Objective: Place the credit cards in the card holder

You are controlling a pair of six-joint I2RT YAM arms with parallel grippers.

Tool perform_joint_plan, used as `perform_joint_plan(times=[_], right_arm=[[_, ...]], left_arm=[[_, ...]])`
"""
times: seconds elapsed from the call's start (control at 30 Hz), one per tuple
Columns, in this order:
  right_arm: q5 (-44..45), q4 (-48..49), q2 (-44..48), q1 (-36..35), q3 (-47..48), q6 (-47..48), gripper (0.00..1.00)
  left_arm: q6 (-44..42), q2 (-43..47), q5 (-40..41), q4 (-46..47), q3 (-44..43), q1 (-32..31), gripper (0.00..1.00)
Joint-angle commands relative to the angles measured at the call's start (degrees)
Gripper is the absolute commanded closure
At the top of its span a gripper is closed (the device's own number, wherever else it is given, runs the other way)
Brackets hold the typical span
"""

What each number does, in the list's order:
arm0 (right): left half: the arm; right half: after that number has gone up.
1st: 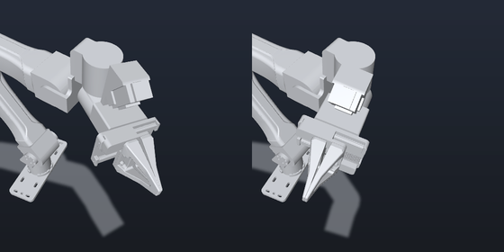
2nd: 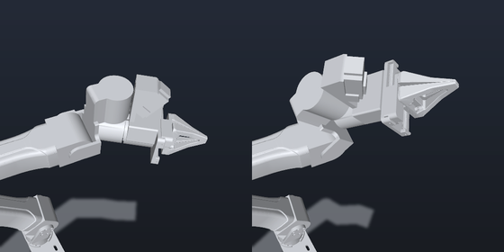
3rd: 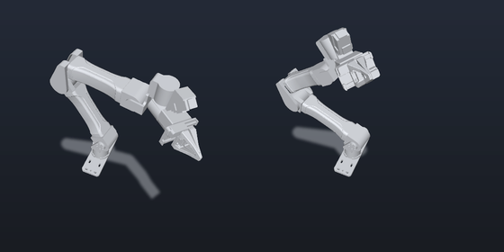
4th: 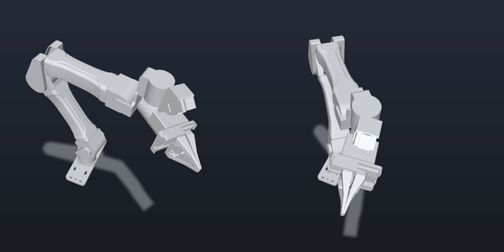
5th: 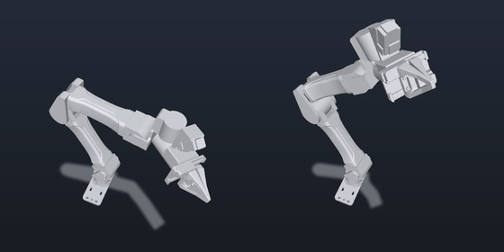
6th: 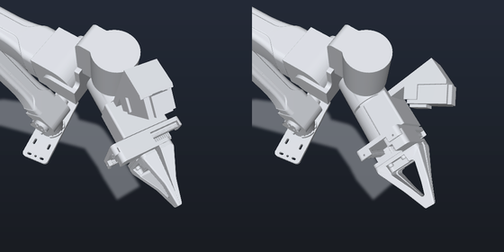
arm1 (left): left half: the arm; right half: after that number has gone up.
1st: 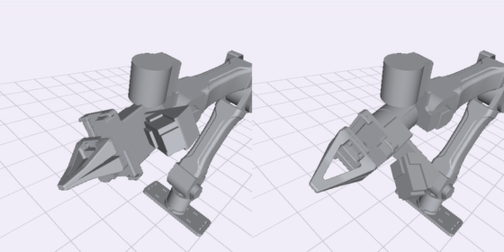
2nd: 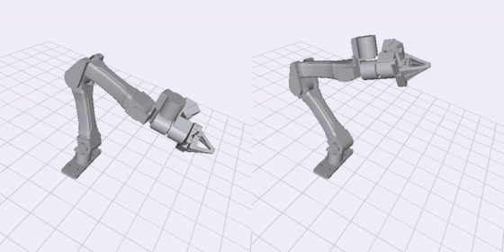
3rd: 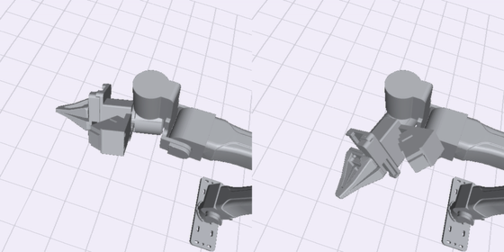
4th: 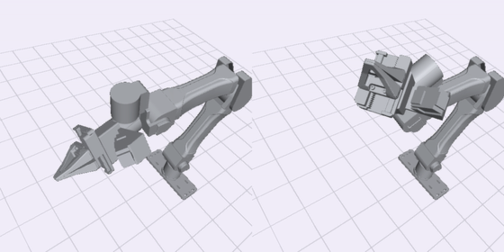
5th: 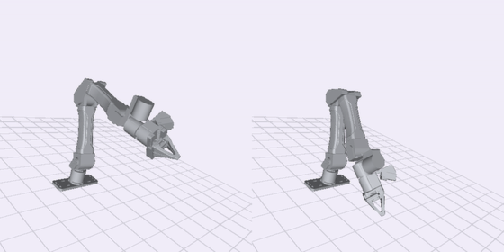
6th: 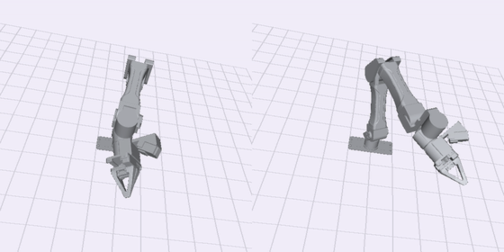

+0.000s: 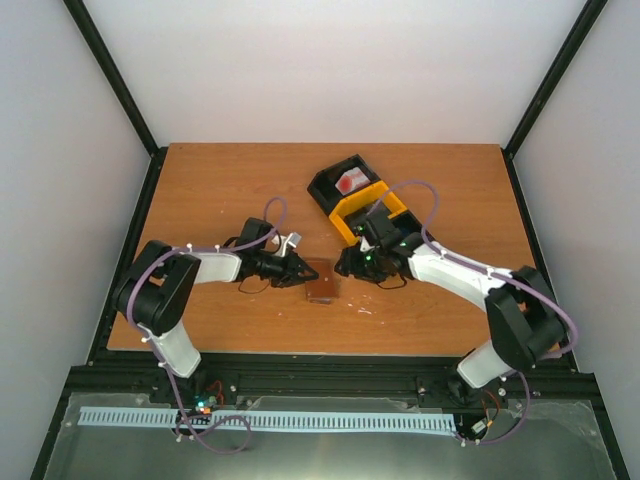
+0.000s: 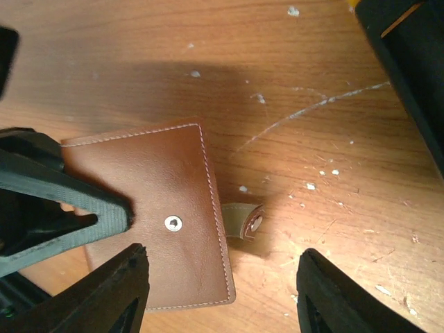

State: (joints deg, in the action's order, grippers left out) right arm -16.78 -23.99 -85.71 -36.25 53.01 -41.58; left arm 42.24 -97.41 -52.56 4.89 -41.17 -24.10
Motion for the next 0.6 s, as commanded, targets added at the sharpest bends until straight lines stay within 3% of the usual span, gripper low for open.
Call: perform_joint_plan(times=[0.0, 0.4, 0.57], right_arm=[[6.81, -8.97, -4.50, -2.74, 5.05, 0.14, 0.44], [7.57, -9.77, -12.47, -3.65, 9.14, -1.87, 0.54], [3.64, -7.41, -13.02, -3.72, 9.00, -1.68, 0.51]], left_arm=[[-6.19, -2.60, -2.84, 0.35, -2.98, 0.37, 0.99], [-9.32, -6.57, 0.26, -1.73, -1.72, 0.37, 0.99], [-9.10, -6.40, 0.80, -1.70, -1.52, 0.37, 0.99]])
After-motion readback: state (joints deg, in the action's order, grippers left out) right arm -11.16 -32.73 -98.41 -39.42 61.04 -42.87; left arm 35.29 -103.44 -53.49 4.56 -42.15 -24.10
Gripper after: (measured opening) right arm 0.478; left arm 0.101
